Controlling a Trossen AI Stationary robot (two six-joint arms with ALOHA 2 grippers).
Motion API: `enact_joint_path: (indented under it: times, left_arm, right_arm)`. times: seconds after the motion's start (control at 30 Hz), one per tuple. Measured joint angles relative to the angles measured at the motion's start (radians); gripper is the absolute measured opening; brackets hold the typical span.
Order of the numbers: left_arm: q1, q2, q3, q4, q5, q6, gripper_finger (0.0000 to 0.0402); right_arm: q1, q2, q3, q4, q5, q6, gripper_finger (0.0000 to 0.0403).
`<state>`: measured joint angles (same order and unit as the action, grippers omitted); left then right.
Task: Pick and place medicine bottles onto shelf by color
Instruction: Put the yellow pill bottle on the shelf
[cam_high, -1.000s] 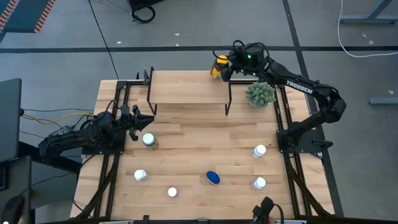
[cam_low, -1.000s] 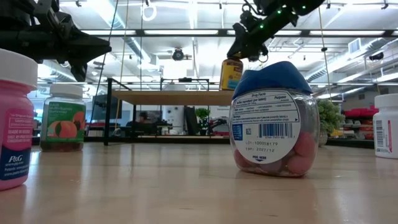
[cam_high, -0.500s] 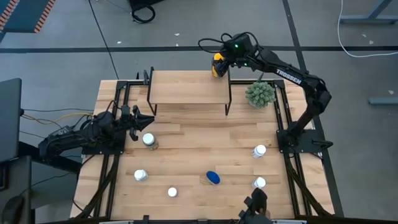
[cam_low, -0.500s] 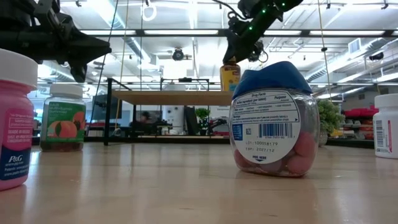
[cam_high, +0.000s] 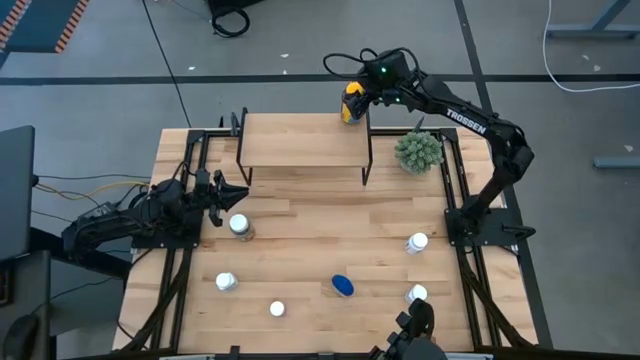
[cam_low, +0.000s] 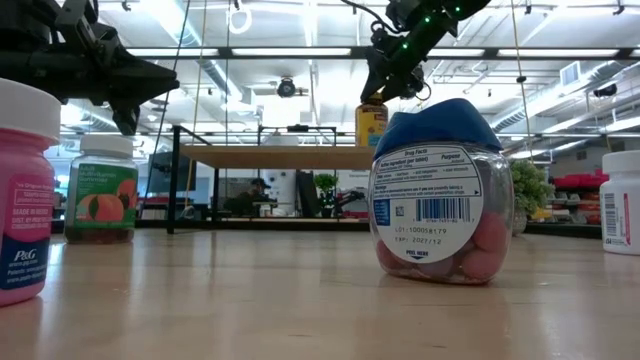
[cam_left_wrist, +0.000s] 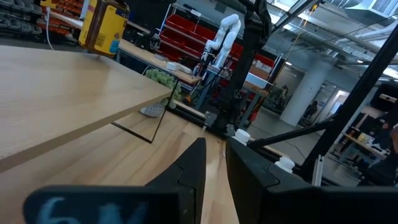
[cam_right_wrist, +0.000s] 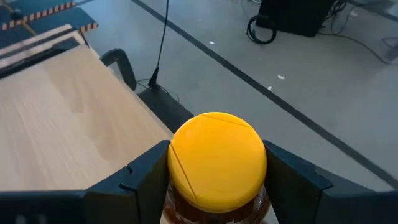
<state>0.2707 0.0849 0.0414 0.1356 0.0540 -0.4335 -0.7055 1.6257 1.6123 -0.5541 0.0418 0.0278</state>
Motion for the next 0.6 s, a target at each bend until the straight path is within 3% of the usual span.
enact_joint_path:
  times: [0.6]
  left_arm:
    - [0.000,0.000,0.000,0.001,0.000,0.002,0.0072]
  right_arm:
    - [0.000,-0.006,-0.078,0.061,-0.015,0.054,0.0233]
